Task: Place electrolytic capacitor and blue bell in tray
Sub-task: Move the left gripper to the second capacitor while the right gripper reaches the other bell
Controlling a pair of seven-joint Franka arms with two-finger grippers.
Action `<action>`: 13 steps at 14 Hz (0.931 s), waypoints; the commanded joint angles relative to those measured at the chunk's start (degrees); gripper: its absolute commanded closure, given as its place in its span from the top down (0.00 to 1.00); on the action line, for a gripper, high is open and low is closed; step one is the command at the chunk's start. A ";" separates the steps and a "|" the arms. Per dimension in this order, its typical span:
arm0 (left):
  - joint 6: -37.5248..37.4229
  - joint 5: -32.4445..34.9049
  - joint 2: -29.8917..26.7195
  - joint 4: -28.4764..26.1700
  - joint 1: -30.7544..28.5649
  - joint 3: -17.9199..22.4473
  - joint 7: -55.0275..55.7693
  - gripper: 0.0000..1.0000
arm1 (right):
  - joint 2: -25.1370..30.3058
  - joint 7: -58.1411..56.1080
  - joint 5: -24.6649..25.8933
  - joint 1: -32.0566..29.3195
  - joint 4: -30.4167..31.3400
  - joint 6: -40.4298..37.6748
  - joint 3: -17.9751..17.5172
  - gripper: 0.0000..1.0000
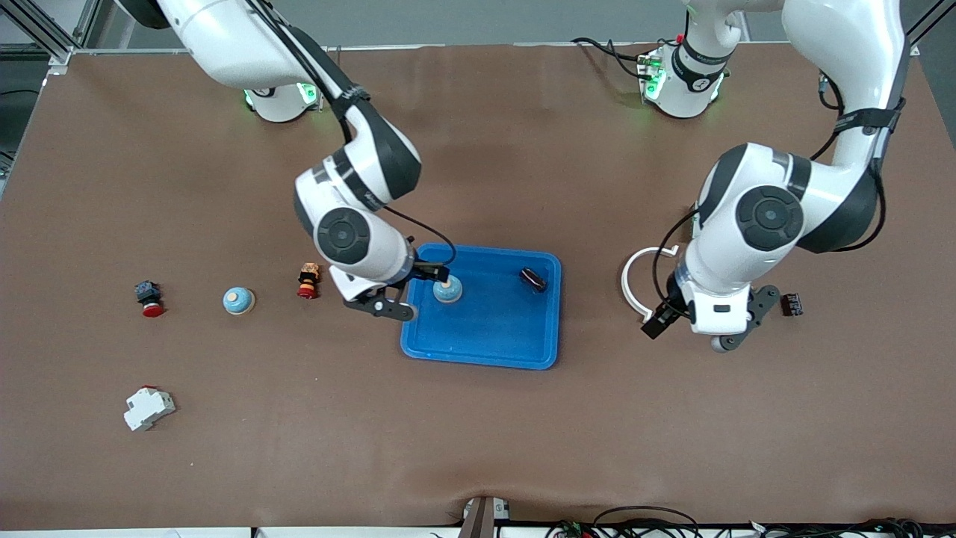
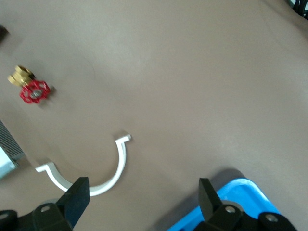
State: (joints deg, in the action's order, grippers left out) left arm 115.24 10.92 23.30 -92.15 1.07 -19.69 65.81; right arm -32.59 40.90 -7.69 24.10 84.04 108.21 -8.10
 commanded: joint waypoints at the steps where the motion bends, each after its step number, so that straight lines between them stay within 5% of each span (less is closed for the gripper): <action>1: -2.90 1.13 -2.38 -1.01 -2.47 -0.43 -5.84 1.00 | 4.36 -4.76 0.83 -1.94 2.35 -3.34 -0.34 1.00; 5: -8.51 1.04 -4.48 -1.36 -6.51 -0.52 -16.56 1.00 | 11.91 -14.24 7.77 -4.66 10.07 -3.53 -0.33 1.00; 9: -10.91 0.25 -5.20 -1.45 -12.05 -0.70 -29.49 1.00 | 17.90 -26.99 7.78 -11.16 15.87 -2.13 -0.42 1.00; 13: -10.91 0.33 -4.67 -1.45 -16.18 -0.61 -38.01 1.00 | 23.35 -36.13 7.78 -16.35 27.29 8.31 -0.42 1.00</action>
State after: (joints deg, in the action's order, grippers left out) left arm 104.79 10.92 19.36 -92.79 -13.19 -19.74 31.62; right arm -13.61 8.64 -0.78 10.50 103.25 111.29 -7.55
